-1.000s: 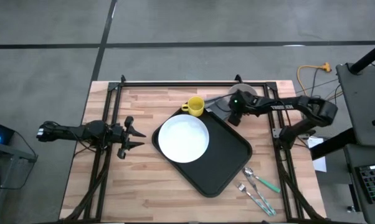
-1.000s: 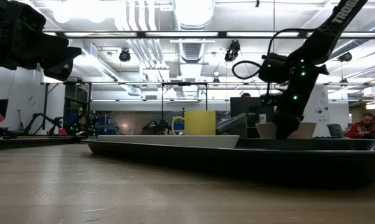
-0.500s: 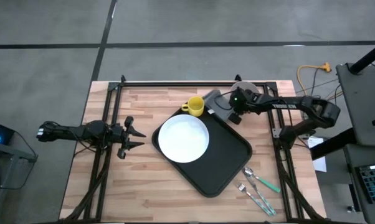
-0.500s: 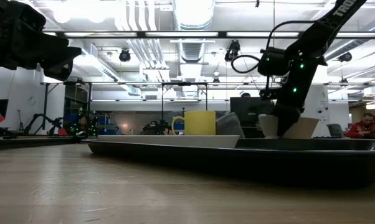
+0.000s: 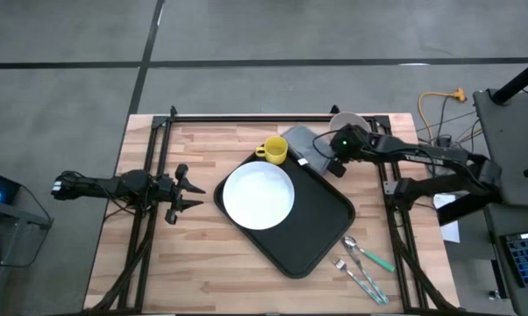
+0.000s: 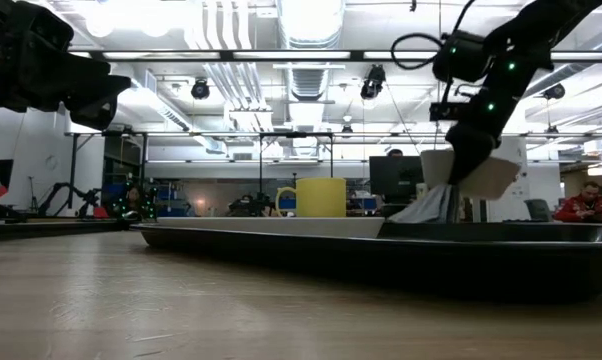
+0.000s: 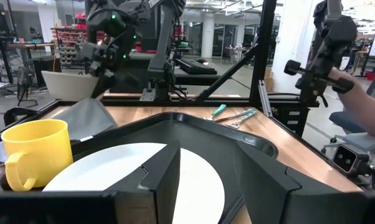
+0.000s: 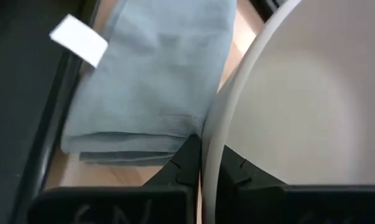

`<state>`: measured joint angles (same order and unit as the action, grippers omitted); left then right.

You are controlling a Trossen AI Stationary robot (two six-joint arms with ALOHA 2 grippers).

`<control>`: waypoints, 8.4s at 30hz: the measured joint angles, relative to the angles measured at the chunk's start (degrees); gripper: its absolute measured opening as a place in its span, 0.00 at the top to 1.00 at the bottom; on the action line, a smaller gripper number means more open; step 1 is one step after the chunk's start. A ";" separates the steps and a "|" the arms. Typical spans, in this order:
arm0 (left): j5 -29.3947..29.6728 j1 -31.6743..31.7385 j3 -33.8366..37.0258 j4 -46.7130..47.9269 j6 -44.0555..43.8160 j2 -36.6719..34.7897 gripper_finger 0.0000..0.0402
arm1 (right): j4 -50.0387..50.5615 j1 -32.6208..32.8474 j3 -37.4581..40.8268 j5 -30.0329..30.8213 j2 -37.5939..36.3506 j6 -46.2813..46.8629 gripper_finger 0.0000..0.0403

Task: Set up tray
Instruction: Put the gray bowl on top of the white plate on the black serving tray, then put the gray napkin to the right of the white plate on the black serving tray

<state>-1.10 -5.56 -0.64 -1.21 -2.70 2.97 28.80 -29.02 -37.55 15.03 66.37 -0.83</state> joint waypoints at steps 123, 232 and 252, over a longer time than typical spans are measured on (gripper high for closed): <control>0.00 0.02 0.00 0.02 0.00 -0.01 0.66 | 8.73 29.66 -9.61 -1.74 3.47 -5.47 0.98; 0.00 0.02 0.00 0.15 0.00 1.96 0.66 | -0.30 38.38 -41.85 -4.44 46.49 -20.54 0.68; 0.00 0.01 0.02 0.15 0.00 1.96 0.66 | 13.44 38.38 -47.57 -4.44 46.11 -12.38 0.59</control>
<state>-1.10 -5.55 -0.62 -1.06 -2.70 4.93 42.25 9.37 -85.12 10.58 112.49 -13.20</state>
